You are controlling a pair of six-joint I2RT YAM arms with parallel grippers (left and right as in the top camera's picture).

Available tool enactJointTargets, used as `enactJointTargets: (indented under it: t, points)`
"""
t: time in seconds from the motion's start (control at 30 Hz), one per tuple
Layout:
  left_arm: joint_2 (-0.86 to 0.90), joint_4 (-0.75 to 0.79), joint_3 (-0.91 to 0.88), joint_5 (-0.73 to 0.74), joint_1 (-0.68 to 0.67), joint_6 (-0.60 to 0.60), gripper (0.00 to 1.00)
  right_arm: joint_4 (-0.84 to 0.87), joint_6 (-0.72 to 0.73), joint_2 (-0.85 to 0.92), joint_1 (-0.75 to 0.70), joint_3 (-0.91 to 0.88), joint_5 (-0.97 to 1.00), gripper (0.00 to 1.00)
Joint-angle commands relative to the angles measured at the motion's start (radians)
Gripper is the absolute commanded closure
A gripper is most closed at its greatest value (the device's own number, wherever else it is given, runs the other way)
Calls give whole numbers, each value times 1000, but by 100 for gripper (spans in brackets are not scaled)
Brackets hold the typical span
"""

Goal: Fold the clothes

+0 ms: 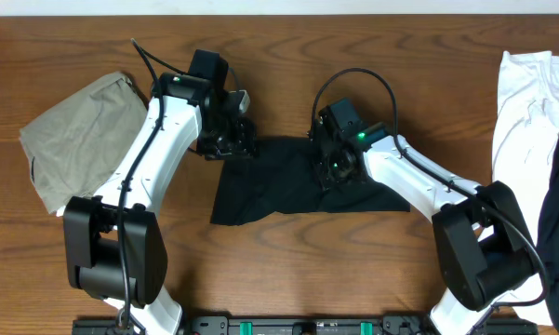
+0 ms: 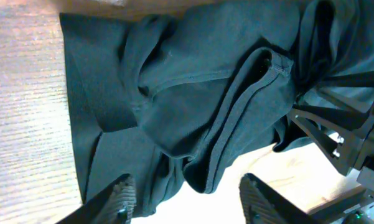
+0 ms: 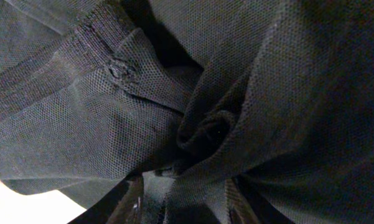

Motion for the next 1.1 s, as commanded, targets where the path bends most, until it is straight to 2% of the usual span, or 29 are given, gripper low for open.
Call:
enactJointTargets:
  t: [0.0,0.27,0.4,0.9,1.07]
  points:
    - [-22,-6,2,9,-2,6,40,-15,16,-10,-6,9,-1,60]
    - [-19,-7,2,-64,22,11,22,-37,18,-165,-36,26,71,55]
    - [-7,-8,0,-63,44,81,18,-41,18,-185,-49,26,78,54]
    - [277,-25,0,-61,79,152,16,-62,18,-151,-53,19,78,53]
    - [348,-22,0,133,79,232,16,-58,18,-151,-53,19,78,53]
